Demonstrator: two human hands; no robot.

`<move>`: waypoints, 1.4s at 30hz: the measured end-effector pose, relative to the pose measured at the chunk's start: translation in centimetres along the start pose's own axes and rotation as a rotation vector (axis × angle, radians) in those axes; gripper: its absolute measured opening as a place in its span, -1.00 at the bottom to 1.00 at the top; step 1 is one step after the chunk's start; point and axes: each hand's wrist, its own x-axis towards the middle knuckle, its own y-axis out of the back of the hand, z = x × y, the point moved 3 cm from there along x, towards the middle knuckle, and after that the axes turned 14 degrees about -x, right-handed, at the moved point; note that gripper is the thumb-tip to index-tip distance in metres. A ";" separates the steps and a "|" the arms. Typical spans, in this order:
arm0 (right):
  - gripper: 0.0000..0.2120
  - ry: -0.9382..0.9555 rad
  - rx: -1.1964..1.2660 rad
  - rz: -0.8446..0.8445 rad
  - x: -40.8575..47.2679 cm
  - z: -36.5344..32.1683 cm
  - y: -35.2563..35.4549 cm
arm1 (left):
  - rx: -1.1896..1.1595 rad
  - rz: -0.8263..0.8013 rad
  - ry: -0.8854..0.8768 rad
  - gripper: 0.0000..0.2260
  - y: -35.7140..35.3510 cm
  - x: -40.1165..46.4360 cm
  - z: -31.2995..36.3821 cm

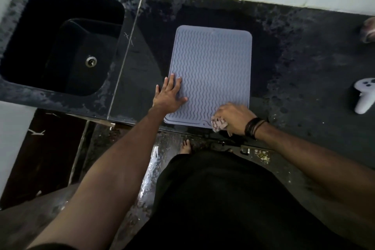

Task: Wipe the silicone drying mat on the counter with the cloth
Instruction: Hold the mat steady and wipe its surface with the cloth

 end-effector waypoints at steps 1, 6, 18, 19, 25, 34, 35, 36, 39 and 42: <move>-0.60 -0.027 0.015 0.030 0.4 0.3 0.6 | -0.007 0.001 -0.003 -0.23 -0.1 0.0 0.0; -0.58 -0.174 0.088 0.185 4.6 -1.0 3.1 | 0.002 0.027 -0.006 -0.24 -0.4 0.0 0.3; -0.55 -0.116 0.076 0.069 -0.1 -0.3 -0.4 | 0.020 0.016 0.016 -0.25 -0.4 -0.1 0.7; -0.58 -0.177 0.108 0.104 0.2 0.5 -0.1 | 0.017 0.014 0.018 -0.25 -0.4 -0.2 0.8; -0.46 -0.416 0.148 0.141 2.3 2.3 0.6 | 0.041 0.009 0.024 -0.26 -0.4 0.0 0.7; -0.55 -0.232 0.032 -0.095 -4.5 2.6 -1.7 | 0.043 0.006 0.032 -0.26 -0.5 0.0 0.6; -0.64 -0.246 0.031 -0.091 -4.3 3.1 -1.2 | 0.040 0.005 0.031 -0.26 -0.5 0.0 0.6; -0.69 -0.265 0.035 -0.063 -3.8 3.5 -0.5 | 0.037 0.003 0.032 -0.26 -0.5 0.1 0.7; -0.70 -0.337 0.112 0.108 -1.3 3.8 2.1 | 0.035 0.003 0.033 -0.26 -0.4 0.0 0.9; -0.68 -0.337 0.123 0.164 1.8 1.6 3.6 | 0.045 0.003 0.028 -0.26 -0.3 -0.2 0.9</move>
